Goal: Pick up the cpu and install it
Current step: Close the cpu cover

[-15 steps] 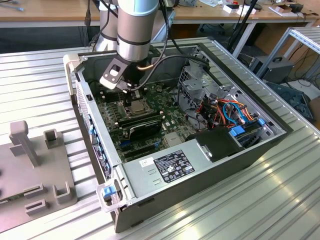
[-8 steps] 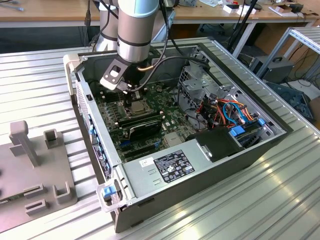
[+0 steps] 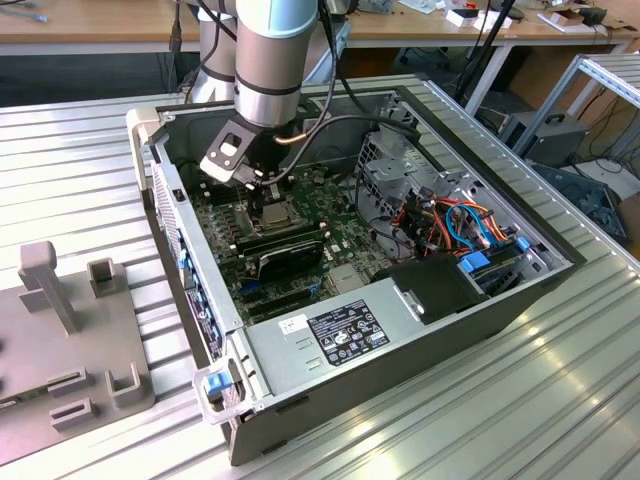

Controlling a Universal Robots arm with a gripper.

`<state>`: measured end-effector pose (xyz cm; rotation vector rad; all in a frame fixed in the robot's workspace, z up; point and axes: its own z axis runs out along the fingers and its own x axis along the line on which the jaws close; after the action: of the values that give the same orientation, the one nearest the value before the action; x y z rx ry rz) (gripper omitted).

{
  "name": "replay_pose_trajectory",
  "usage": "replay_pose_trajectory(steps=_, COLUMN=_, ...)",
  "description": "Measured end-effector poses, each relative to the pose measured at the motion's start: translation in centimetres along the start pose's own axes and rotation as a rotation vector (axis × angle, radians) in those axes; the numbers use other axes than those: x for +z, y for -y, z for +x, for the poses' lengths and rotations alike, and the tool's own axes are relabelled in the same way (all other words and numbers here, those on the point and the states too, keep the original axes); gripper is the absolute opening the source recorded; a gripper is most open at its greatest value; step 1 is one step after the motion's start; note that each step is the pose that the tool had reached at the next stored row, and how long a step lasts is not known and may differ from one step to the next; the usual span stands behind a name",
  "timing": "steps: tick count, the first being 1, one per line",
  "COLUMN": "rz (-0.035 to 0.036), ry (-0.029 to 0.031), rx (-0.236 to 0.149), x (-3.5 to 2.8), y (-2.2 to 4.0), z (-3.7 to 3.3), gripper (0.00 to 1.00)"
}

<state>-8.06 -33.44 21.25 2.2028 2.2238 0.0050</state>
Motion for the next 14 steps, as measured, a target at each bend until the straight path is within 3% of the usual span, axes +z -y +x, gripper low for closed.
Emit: replay_pose_trajectory(steps=14, rz=-0.0002, ry=0.0001, rx=0.000, x=0.47, y=0.24, z=0.00, gripper=0.11)
